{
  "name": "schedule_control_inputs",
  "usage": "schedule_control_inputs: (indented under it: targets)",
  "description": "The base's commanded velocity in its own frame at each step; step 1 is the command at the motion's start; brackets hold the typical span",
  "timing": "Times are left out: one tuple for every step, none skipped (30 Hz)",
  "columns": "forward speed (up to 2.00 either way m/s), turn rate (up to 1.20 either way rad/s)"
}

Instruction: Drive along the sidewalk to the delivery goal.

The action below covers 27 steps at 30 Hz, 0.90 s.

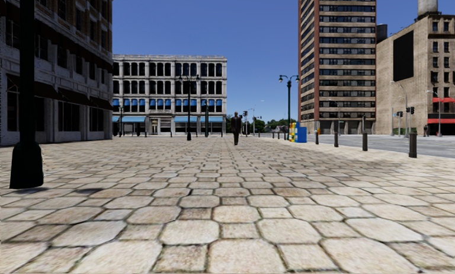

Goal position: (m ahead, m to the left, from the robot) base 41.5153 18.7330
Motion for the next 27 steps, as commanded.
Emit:
schedule_control_inputs:
  targets:
    - [2.0, 0.0]
    - [2.0, 0.0]
    - [2.0, 0.0]
    - [2.0, 0.0]
    - [2.0, 0.0]
    - [2.0, 0.0]
    - [2.0, 0.0]
    - [2.0, 0.0]
    - [2.0, 0.0]
    - [2.0, 0.0]
    - [2.0, 0.0]
    - [2.0, 0.0]
    - [2.0, 0.0]
    - [2.0, 0.0]
    - [2.0, 0.04]
    - [2.0, 0.16]
    - [2.0, 0.16]
    - [2.0, 0.23]
    - [2.0, 0.28]
    - [2.0, 0.3]
    - [2.0, 0.3]
    - [2.0, 0.3]
    - [2.0, 0.3]
    - [2.0, 0.3]
    - [2.0, 0.3]
    - [2.0, 0.3]
    - [2.0, 0.3]
